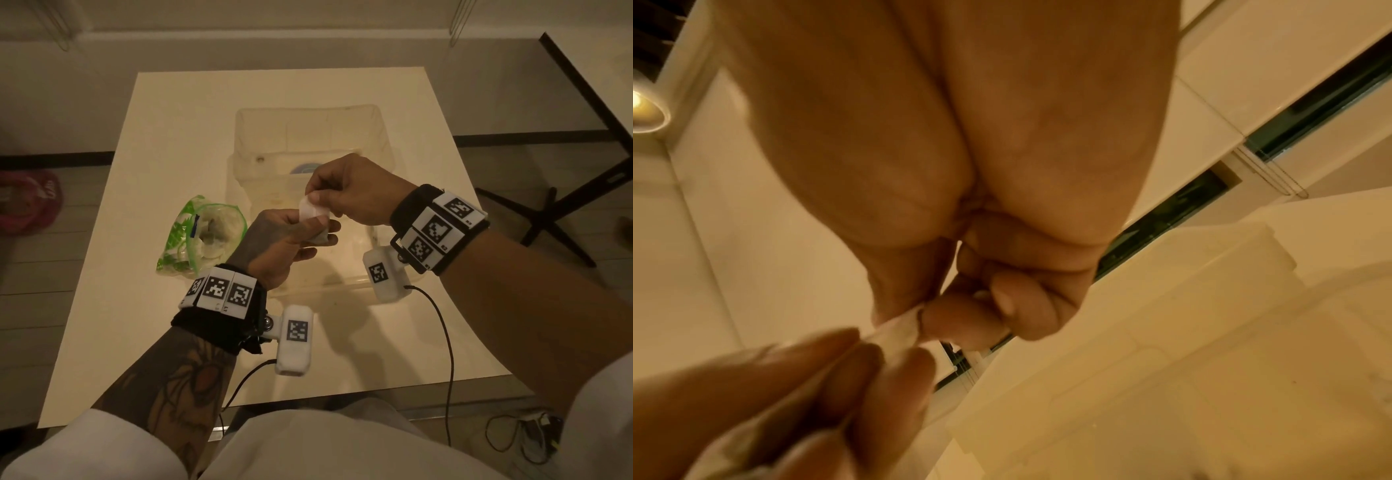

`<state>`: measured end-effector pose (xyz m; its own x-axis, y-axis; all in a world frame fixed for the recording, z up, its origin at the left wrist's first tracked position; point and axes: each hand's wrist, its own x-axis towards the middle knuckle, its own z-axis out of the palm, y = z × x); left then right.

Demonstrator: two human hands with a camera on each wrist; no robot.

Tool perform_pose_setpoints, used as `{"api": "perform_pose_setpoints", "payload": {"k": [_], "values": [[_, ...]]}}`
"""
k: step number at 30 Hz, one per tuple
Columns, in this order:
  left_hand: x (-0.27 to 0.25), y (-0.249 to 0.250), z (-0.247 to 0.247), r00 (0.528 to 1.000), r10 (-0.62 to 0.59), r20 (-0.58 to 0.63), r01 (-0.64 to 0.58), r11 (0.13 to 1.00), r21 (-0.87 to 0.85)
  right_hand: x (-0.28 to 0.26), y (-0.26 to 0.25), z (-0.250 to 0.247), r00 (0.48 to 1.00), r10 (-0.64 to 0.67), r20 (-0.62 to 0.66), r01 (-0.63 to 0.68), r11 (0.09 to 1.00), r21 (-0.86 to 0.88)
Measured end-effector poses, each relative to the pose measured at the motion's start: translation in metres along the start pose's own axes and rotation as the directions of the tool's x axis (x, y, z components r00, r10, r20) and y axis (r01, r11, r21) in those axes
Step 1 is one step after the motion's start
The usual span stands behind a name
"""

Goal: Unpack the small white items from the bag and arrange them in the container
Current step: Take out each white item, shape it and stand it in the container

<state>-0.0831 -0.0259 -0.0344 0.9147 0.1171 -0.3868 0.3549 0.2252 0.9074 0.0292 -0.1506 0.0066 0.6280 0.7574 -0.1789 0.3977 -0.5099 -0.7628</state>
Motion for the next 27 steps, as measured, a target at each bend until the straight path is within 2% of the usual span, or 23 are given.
{"api": "perform_pose_setpoints", "payload": {"k": [4, 8, 12, 16, 20, 27], "values": [[-0.004, -0.003, 0.002, 1.000, -0.025, 0.007, 0.025, 1.000, 0.001, -0.002, -0.001, -0.002, 1.000, 0.009, 0.008, -0.009, 0.998, -0.066], [-0.007, -0.003, 0.003, 0.998, -0.060, -0.013, 0.061, 0.991, 0.118, -0.002, -0.001, -0.002, 1.000, 0.004, -0.009, -0.005, 0.997, -0.081], [-0.009, -0.004, 0.000, 0.996, -0.089, -0.014, 0.089, 0.995, 0.041, -0.003, 0.001, 0.000, 0.999, 0.003, 0.047, 0.001, 0.996, -0.087], [-0.010, -0.006, 0.002, 0.995, -0.088, -0.042, 0.088, 0.996, -0.016, -0.002, 0.002, 0.002, 1.000, -0.002, -0.008, 0.002, 0.997, -0.074], [-0.010, -0.006, 0.004, 0.995, -0.083, -0.061, 0.081, 0.996, -0.032, -0.003, 0.002, 0.004, 0.999, 0.003, 0.034, -0.002, 1.000, -0.019], [-0.011, -0.009, 0.008, 0.991, -0.112, -0.079, 0.107, 0.992, -0.063, -0.001, 0.005, 0.004, 0.999, 0.011, 0.036, -0.011, 1.000, -0.012]]}}
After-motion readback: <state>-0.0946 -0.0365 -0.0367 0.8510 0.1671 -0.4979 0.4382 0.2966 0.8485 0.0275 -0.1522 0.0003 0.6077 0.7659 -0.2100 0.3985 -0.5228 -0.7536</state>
